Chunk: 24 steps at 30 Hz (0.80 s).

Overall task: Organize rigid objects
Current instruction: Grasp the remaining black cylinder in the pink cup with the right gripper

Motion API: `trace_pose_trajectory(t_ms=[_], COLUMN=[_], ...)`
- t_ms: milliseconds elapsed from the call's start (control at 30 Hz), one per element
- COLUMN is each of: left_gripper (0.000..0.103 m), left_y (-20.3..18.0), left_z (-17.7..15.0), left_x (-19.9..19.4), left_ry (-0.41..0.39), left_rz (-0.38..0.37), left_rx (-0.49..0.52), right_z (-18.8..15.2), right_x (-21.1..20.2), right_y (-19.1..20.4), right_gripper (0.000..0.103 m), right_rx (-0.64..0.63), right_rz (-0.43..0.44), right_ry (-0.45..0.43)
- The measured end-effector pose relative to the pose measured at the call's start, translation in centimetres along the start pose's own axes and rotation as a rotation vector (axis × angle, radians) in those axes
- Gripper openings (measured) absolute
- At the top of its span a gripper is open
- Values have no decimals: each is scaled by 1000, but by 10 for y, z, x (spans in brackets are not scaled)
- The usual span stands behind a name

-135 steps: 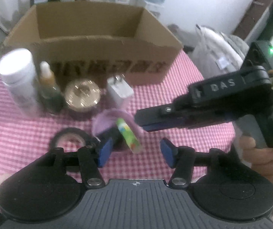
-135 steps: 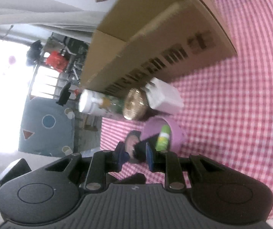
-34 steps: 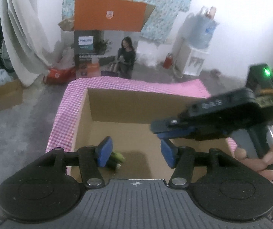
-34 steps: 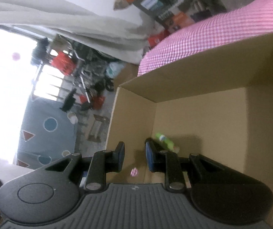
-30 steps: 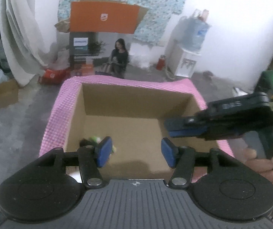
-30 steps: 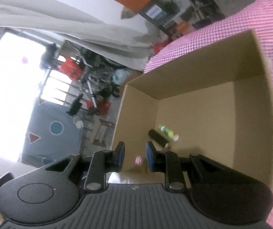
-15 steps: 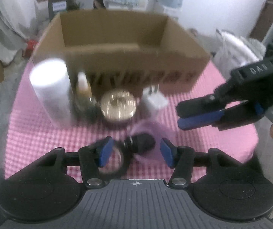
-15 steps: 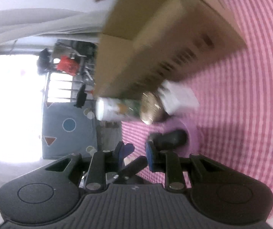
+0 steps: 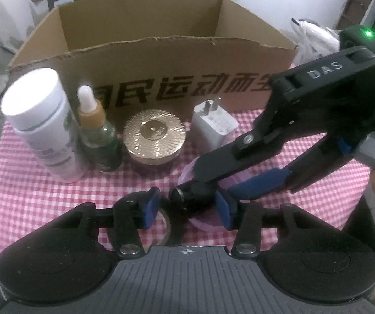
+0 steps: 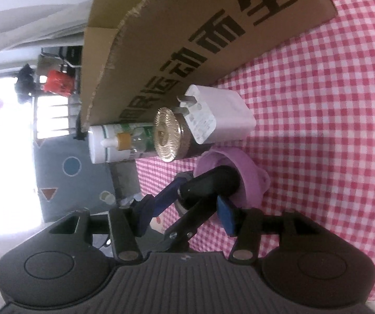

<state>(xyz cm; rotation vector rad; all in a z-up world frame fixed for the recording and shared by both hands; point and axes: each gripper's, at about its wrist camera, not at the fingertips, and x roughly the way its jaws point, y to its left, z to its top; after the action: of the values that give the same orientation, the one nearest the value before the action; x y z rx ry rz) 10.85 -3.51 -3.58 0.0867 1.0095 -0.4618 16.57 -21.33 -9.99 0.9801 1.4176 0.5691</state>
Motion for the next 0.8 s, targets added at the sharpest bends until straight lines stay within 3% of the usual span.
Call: trace_pose_trajectory(t_ms=[100, 233, 433, 800], left_gripper=[44, 44, 43, 22], left_y=[-2, -4, -8, -7], left_z=[0, -5, -17, -23], left_x=[1, -5, -13, -26], left_ry=[4, 13, -4, -44], left_rz=[0, -72, -79, -68], left_rx=[11, -13, 1, -5], right_z=[1, 3, 9, 7], right_x=[5, 6, -7, -13], right_y=[-1, -2, -8, -8], right_gripper=[58, 58, 58, 52], right_rx=[-1, 1, -11, -45], right_rz=[-19, -35, -50, -84], right_ry=[12, 12, -3, -22])
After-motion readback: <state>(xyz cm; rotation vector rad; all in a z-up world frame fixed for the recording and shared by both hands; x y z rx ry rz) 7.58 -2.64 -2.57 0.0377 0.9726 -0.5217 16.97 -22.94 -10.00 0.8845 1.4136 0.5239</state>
